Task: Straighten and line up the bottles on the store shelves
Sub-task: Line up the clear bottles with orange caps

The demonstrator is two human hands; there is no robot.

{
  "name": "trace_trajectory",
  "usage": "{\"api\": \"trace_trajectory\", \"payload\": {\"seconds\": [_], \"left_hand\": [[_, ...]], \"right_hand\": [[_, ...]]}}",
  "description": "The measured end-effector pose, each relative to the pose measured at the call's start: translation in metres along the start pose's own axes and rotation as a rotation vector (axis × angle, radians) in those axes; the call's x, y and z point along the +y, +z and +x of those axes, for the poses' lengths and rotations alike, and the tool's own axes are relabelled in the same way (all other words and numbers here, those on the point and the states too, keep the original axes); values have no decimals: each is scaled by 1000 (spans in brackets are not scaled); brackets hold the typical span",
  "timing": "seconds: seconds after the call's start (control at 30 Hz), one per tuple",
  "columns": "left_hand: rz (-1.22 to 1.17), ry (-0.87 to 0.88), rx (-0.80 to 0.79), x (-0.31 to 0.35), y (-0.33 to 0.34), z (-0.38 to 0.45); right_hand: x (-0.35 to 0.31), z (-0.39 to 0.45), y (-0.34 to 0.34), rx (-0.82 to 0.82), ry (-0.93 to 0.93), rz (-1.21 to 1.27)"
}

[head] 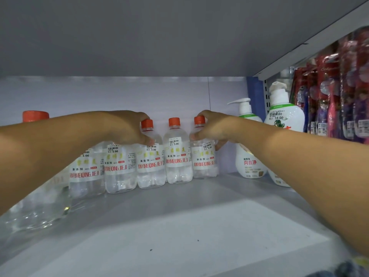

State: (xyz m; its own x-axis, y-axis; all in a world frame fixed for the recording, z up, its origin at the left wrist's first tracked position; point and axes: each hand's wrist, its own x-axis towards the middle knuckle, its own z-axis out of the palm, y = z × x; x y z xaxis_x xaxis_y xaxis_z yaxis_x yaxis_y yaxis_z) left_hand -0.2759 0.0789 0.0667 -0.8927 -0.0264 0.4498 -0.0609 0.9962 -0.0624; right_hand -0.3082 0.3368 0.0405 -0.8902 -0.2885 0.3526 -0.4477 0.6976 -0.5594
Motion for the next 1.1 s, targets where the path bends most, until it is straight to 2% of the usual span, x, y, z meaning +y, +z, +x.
{"api": "trace_trajectory", "payload": {"seconds": [0.07, 0.13, 0.2, 0.23, 0.3, 0.4, 0.73, 0.9, 1.1], "left_hand": [[-2, -5, -6, 0, 0, 0], [-3, -4, -17, 3, -2, -7], [-13, 0, -30, 8, -6, -16], [-24, -3, -43, 12, -9, -21], [-34, -13, -84, 18, -14, -31], [-11, -27, -101, 22, -18, -39], [-82, -41, -107, 24, -19, -43], [-203, -101, 33, 20, -35, -56], [-143, -54, 255, 5, -90, -109]], "right_hand": [[1, 1, 0, 29, -45, -157], [-4, 0, -2, 153, -133, -345], [-17, -2, -6, 265, -271, -368], [-25, -1, -8, 270, -315, -329], [-39, 2, -6, 180, -311, -300], [-45, 11, 10, 39, -276, -440], [-38, 21, 19, 37, -301, -416], [-32, 10, 18, 76, -334, -388], [-75, 2, 13, 149, -415, -405]]}}
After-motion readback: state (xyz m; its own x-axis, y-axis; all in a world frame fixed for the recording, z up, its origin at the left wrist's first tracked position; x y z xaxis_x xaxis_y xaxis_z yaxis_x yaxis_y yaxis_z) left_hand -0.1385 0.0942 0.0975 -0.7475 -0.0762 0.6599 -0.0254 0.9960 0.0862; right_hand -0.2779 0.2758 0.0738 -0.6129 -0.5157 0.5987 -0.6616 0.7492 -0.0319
